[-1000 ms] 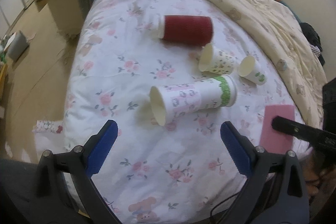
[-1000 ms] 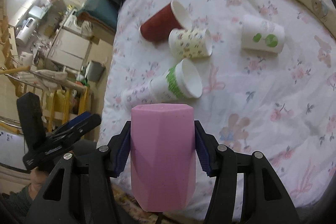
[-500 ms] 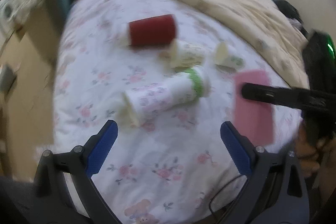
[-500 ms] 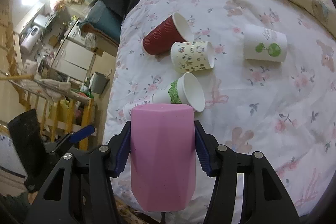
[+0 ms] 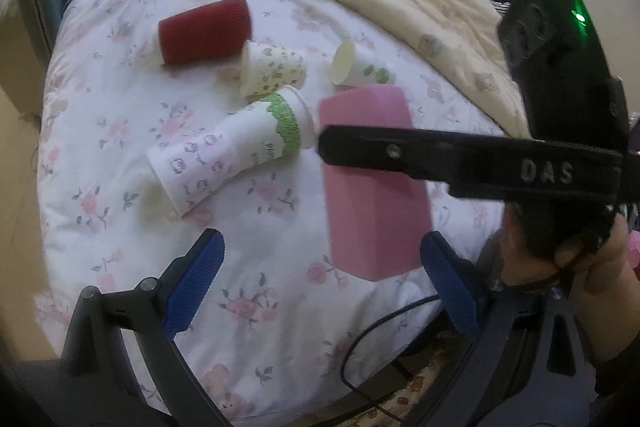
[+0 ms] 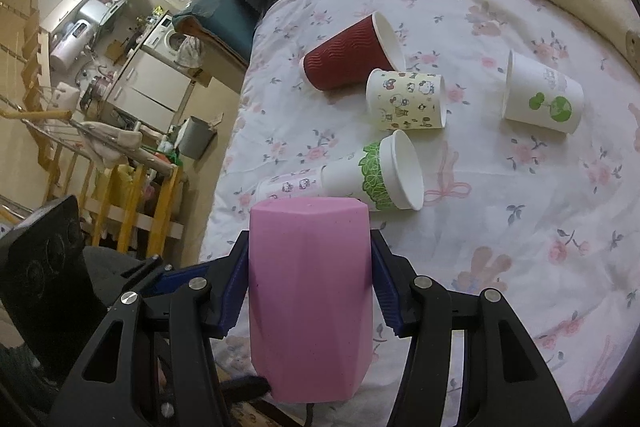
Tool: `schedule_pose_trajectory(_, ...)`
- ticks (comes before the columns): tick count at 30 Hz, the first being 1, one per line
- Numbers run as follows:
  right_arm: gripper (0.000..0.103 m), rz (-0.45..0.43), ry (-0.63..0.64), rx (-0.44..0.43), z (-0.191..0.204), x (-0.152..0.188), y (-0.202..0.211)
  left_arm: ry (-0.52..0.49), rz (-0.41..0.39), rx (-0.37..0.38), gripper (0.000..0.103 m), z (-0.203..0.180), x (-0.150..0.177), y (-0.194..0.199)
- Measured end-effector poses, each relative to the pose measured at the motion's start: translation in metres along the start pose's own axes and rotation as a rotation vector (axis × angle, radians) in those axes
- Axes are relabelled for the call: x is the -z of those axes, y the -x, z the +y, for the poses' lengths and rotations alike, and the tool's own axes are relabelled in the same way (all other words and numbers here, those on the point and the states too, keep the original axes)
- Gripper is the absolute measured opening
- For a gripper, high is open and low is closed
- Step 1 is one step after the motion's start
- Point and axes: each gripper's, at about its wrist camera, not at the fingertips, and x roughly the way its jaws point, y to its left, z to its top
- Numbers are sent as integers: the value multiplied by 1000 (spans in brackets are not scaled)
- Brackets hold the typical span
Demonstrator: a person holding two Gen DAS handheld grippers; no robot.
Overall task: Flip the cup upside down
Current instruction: 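Lift the pink cup with the right gripper and rotate it end over end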
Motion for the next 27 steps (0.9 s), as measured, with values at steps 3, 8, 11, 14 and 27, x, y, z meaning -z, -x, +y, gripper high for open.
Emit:
schedule_pose_trajectory(3, 58, 2, 18, 2, 2, 2, 3, 0, 4, -61, 97, 5, 2, -3)
schedule_pose_trajectory(8, 57, -11, 59, 16, 9, 5, 9, 12, 19, -82, 97, 11, 2, -7)
schedule_pose_trajectory(11, 57, -16, 76, 13, 13, 6, 11, 0, 16, -122, 97, 13, 1, -9)
schedule_pose_trajectory(14, 57, -26, 94, 31, 15, 6, 14, 31, 17, -103, 97, 18, 0, -8)
schedule_pose_trajectory(27, 57, 46, 252, 305, 20, -12, 0, 200, -26, -319, 97, 68, 1, 12)
